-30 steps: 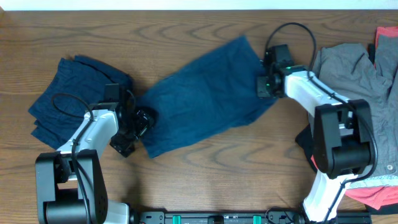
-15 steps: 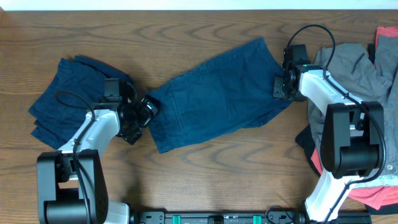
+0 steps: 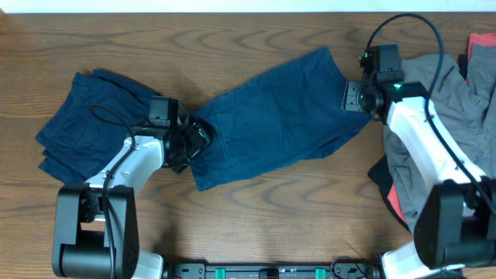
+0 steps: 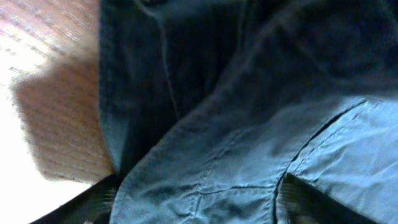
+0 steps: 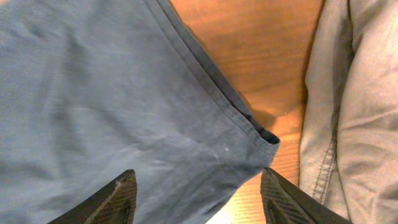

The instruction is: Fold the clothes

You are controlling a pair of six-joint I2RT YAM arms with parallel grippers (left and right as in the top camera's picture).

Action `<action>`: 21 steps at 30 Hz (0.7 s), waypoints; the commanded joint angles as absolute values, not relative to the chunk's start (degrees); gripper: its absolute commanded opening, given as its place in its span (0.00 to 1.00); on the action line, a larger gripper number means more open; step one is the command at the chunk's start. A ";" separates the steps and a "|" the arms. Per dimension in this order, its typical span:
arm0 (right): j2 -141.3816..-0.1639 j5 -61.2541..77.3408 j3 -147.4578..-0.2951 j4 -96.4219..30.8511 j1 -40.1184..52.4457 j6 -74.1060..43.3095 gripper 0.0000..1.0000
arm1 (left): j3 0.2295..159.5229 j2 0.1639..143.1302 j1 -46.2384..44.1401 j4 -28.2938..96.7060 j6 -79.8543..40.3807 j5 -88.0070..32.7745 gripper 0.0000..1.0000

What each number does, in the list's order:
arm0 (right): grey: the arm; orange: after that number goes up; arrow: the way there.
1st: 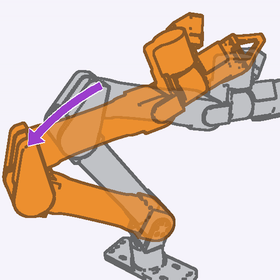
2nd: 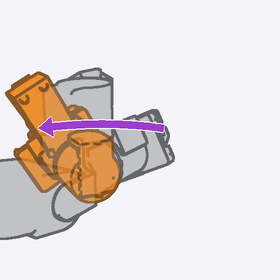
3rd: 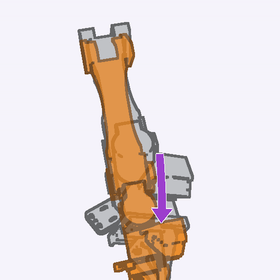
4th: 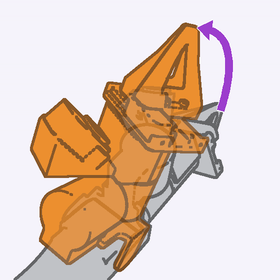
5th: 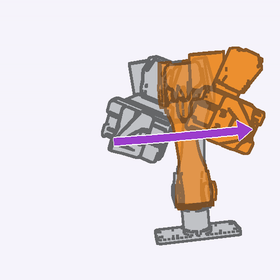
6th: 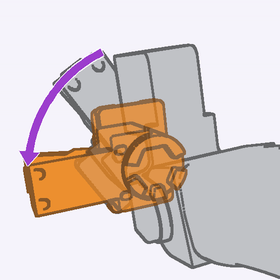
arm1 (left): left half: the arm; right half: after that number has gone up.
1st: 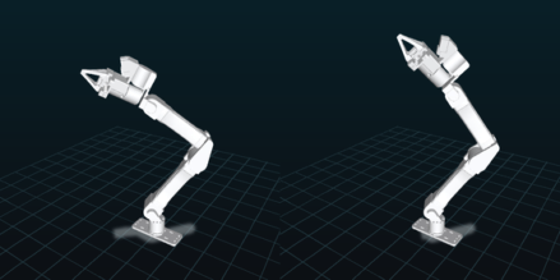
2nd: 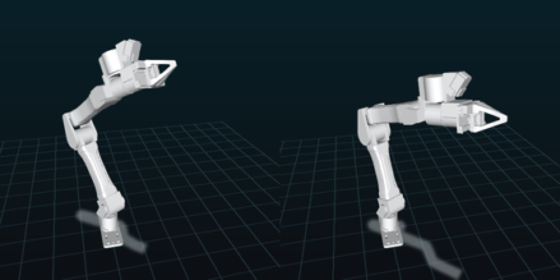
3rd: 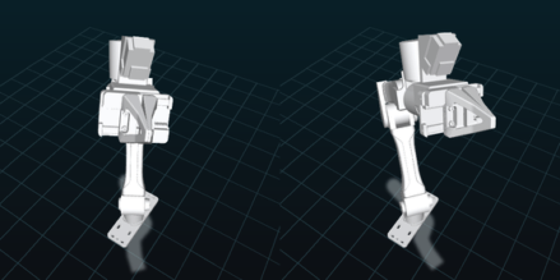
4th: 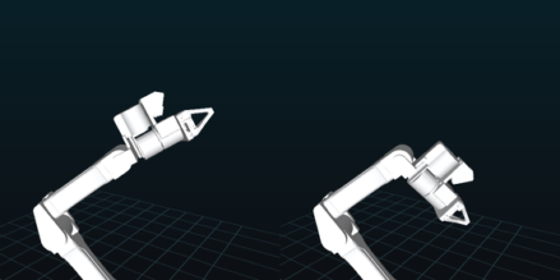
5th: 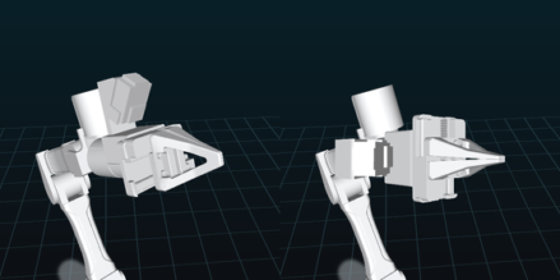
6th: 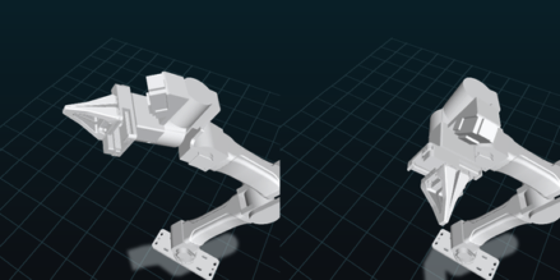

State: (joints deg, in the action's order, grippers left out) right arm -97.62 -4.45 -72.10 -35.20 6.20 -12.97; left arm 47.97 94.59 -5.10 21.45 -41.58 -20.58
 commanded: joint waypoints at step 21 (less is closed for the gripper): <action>-100.20 12.75 -71.96 -35.11 17.08 -6.52 0.02 | 57.10 85.93 -5.17 42.04 -29.32 -19.46 0.06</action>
State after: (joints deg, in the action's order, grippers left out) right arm -97.71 7.81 -72.10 -35.22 14.70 -7.77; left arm 52.56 90.50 -5.15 39.22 -31.86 -20.08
